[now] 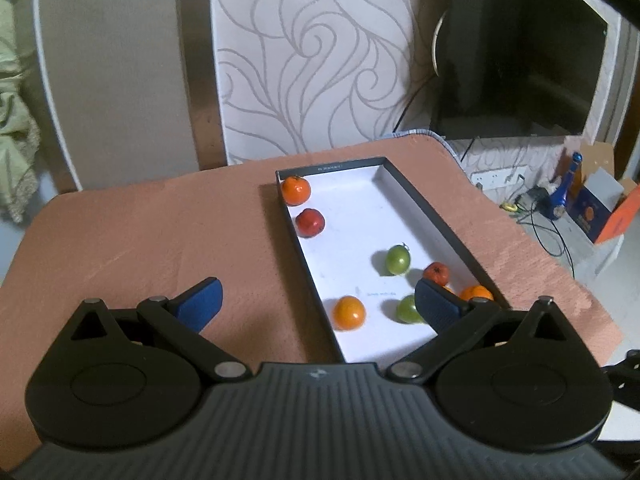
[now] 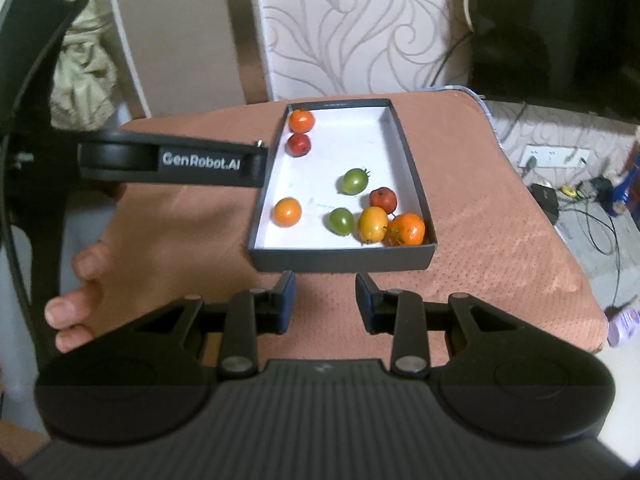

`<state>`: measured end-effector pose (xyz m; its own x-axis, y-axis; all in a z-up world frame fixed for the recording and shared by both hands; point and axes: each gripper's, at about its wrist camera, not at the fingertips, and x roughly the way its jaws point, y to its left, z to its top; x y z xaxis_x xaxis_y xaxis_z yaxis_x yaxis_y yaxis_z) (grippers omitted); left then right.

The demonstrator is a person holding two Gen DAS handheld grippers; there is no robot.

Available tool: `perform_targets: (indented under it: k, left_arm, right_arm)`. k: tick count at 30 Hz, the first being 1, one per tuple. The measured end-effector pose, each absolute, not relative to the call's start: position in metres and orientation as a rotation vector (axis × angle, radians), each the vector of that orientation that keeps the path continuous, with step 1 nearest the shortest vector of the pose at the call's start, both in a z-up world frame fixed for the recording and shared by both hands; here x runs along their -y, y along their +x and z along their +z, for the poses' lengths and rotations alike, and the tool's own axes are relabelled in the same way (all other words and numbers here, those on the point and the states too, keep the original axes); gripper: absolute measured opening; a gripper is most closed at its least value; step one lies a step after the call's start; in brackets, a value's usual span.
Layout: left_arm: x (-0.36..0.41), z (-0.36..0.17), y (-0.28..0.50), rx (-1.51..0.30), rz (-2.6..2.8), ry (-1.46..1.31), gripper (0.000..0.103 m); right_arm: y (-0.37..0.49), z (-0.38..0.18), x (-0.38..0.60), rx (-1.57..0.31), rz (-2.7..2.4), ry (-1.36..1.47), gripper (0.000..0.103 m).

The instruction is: Organize fruits

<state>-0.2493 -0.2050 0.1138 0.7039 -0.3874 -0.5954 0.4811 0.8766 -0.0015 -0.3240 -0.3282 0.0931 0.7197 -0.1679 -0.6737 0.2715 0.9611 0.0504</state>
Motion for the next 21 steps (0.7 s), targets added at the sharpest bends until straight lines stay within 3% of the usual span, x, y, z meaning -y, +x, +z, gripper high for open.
perform_targets:
  k: [21]
  left_arm:
    - [0.243,0.107,-0.425,-0.661,-0.398,0.130,0.103]
  right_arm:
    - [-0.447,0.087,0.367,-0.731,-0.105,0.090,0.036]
